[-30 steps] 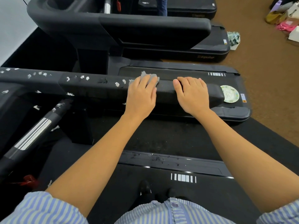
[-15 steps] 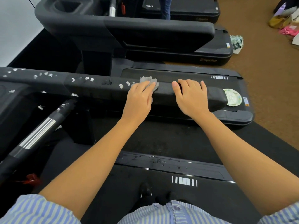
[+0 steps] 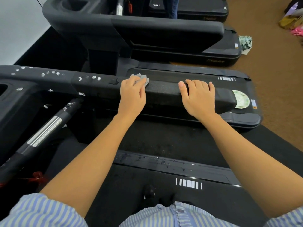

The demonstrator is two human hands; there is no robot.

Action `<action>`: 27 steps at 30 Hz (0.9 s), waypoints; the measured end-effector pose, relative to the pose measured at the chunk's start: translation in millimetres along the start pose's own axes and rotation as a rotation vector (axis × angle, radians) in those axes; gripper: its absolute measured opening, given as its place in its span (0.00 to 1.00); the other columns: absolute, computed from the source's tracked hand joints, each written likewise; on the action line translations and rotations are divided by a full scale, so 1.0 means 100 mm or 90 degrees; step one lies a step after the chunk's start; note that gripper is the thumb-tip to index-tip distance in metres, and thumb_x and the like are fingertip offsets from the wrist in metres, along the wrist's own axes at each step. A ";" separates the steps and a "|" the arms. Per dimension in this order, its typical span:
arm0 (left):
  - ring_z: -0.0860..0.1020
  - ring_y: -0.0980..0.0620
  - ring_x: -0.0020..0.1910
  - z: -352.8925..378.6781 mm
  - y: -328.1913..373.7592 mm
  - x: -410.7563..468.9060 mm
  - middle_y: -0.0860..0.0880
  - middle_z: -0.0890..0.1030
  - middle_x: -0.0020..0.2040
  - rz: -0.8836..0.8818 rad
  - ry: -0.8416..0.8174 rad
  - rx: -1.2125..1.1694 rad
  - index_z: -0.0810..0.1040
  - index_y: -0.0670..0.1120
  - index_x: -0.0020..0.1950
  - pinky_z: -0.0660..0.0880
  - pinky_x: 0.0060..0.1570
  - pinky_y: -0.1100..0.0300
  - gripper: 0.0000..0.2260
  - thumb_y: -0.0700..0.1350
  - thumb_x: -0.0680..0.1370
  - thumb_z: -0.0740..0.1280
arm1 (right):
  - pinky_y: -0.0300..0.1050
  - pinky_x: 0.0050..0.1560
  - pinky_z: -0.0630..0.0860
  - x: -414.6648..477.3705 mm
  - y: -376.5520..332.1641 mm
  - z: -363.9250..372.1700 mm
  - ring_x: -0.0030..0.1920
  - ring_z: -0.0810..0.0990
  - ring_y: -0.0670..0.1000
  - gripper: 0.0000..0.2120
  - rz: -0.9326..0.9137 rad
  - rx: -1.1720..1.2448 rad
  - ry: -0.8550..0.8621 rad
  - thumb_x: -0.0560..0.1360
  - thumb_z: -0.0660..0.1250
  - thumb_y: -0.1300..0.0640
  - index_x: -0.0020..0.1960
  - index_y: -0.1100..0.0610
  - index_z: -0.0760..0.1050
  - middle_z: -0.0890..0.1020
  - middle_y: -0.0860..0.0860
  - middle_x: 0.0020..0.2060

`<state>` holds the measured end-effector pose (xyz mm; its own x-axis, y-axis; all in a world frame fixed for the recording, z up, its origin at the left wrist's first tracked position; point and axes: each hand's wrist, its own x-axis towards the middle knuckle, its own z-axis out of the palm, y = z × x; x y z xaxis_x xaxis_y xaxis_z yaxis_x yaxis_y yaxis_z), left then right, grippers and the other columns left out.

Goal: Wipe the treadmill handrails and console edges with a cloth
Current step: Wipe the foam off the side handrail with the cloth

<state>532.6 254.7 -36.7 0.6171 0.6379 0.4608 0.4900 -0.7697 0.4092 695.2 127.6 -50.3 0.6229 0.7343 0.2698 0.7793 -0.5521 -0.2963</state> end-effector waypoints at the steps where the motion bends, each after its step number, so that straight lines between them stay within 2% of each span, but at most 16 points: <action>1: 0.73 0.40 0.53 -0.03 -0.03 0.01 0.41 0.78 0.54 0.012 -0.008 0.010 0.78 0.39 0.59 0.66 0.52 0.58 0.12 0.36 0.77 0.61 | 0.58 0.71 0.54 0.00 0.00 0.00 0.64 0.72 0.56 0.32 -0.001 0.000 -0.001 0.77 0.42 0.39 0.65 0.57 0.73 0.78 0.54 0.60; 4: 0.73 0.41 0.54 -0.13 -0.21 0.06 0.42 0.77 0.56 0.008 -0.023 0.042 0.77 0.40 0.61 0.70 0.55 0.56 0.13 0.37 0.78 0.59 | 0.57 0.71 0.54 0.00 0.01 -0.02 0.65 0.72 0.56 0.30 -0.006 0.009 -0.002 0.78 0.44 0.40 0.65 0.57 0.72 0.78 0.54 0.61; 7: 0.70 0.43 0.56 -0.17 -0.28 0.11 0.43 0.75 0.58 -0.073 -0.011 0.052 0.76 0.41 0.62 0.65 0.53 0.61 0.14 0.39 0.79 0.59 | 0.57 0.71 0.54 -0.02 0.03 -0.03 0.65 0.72 0.55 0.30 -0.011 0.014 -0.003 0.78 0.44 0.40 0.66 0.57 0.72 0.77 0.54 0.62; 10: 0.69 0.43 0.57 -0.13 -0.16 0.12 0.43 0.75 0.58 -0.124 -0.004 0.048 0.76 0.41 0.62 0.65 0.53 0.60 0.14 0.39 0.78 0.60 | 0.57 0.71 0.54 -0.02 0.02 -0.03 0.65 0.72 0.55 0.34 -0.012 0.007 -0.005 0.77 0.40 0.38 0.66 0.57 0.71 0.77 0.53 0.62; 17: 0.69 0.43 0.57 -0.12 -0.08 -0.01 0.43 0.75 0.58 -0.053 -0.025 0.024 0.75 0.41 0.63 0.63 0.52 0.63 0.14 0.39 0.78 0.61 | 0.58 0.72 0.54 -0.01 -0.01 -0.03 0.66 0.71 0.56 0.37 -0.006 -0.006 -0.009 0.75 0.37 0.37 0.67 0.57 0.71 0.77 0.54 0.62; 21: 0.71 0.42 0.55 -0.18 -0.24 0.02 0.43 0.76 0.56 -0.026 -0.022 0.060 0.76 0.41 0.61 0.67 0.51 0.59 0.13 0.38 0.78 0.60 | 0.58 0.71 0.54 -0.01 0.00 -0.04 0.66 0.71 0.56 0.36 -0.010 -0.005 -0.018 0.76 0.39 0.37 0.67 0.57 0.71 0.76 0.54 0.63; 24: 0.70 0.41 0.56 -0.25 -0.43 0.08 0.42 0.75 0.58 -0.060 -0.001 0.102 0.76 0.41 0.61 0.65 0.53 0.60 0.13 0.39 0.79 0.59 | 0.57 0.72 0.54 -0.01 0.01 -0.05 0.66 0.70 0.56 0.33 -0.011 0.000 -0.021 0.77 0.41 0.39 0.67 0.57 0.70 0.76 0.54 0.63; 27: 0.69 0.42 0.57 -0.27 -0.45 0.10 0.42 0.74 0.58 -0.115 0.011 0.083 0.76 0.40 0.62 0.62 0.53 0.64 0.14 0.39 0.79 0.59 | 0.57 0.72 0.53 -0.01 0.01 -0.05 0.66 0.70 0.56 0.32 -0.008 0.000 -0.022 0.77 0.42 0.39 0.67 0.57 0.70 0.76 0.54 0.63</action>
<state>500.1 296.8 -29.1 0.5017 0.7656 0.4027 0.6680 -0.6386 0.3821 695.7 124.4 -46.6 0.6097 0.7549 0.2416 0.7875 -0.5425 -0.2923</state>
